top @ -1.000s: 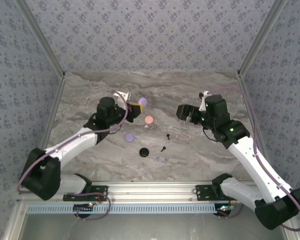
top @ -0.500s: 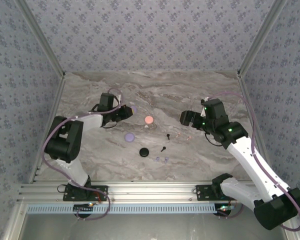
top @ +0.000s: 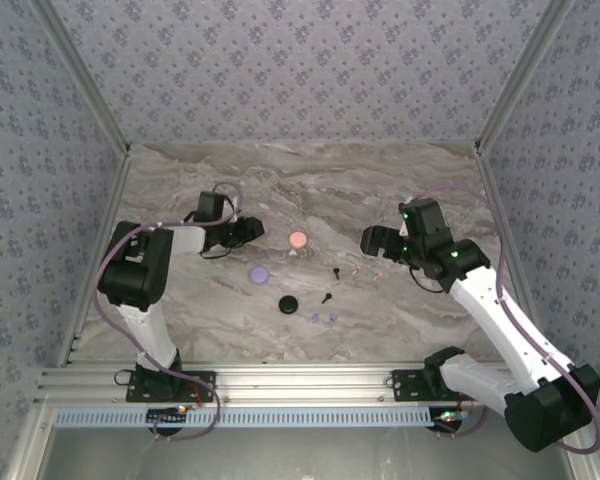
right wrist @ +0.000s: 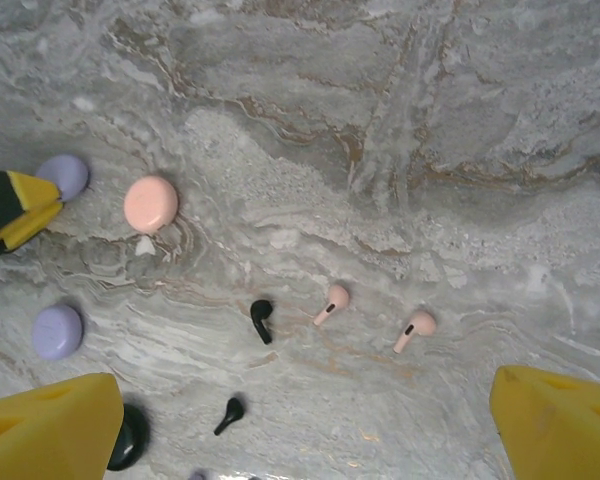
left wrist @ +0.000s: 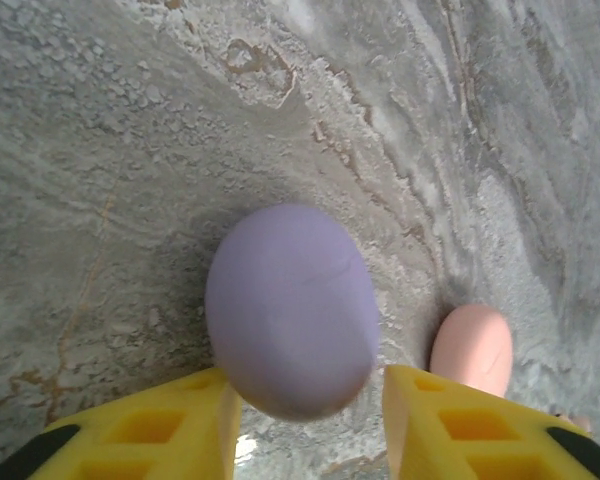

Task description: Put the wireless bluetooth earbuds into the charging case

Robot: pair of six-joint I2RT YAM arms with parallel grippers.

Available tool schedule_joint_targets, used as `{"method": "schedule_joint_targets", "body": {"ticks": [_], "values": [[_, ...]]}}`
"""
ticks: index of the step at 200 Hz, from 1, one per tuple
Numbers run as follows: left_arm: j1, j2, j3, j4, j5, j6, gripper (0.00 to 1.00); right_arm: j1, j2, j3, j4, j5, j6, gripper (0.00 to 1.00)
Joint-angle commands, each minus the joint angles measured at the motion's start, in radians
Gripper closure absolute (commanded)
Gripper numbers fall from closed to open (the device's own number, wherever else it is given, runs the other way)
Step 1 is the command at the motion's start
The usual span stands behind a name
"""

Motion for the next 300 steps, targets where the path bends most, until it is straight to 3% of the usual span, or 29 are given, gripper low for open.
{"method": "schedule_joint_targets", "body": {"ticks": [1,72,130,166,190,207,253,300], "values": [[0.019,0.008,0.010,-0.035,0.004,0.025,0.56,-0.005,0.007,0.042,-0.043,0.018,-0.029,0.03],[0.058,-0.196,-0.039,-0.071,-0.011,0.088,0.45,0.008,0.067,0.094,-0.066,-0.030,-0.155,0.03],[0.064,-0.565,-0.148,-0.140,-0.156,0.131,0.42,0.059,0.248,0.252,-0.110,-0.148,-0.619,0.01],[0.065,-0.781,-0.212,-0.217,-0.260,0.139,0.33,0.113,0.384,0.326,-0.149,-0.255,-0.984,0.00],[0.067,-0.889,-0.250,-0.279,-0.317,0.144,0.29,0.161,0.497,0.379,-0.209,-0.217,-1.309,0.00],[0.070,-0.951,-0.278,-0.312,-0.348,0.144,0.27,0.164,0.601,0.458,-0.238,-0.189,-1.456,0.00],[0.074,-1.085,-0.342,-0.388,-0.404,0.143,0.25,0.176,0.875,0.675,-0.249,-0.097,-1.721,0.00],[0.081,-1.160,-0.363,-0.454,-0.446,0.149,0.22,0.207,1.087,0.876,-0.250,-0.083,-1.834,0.00]]}}
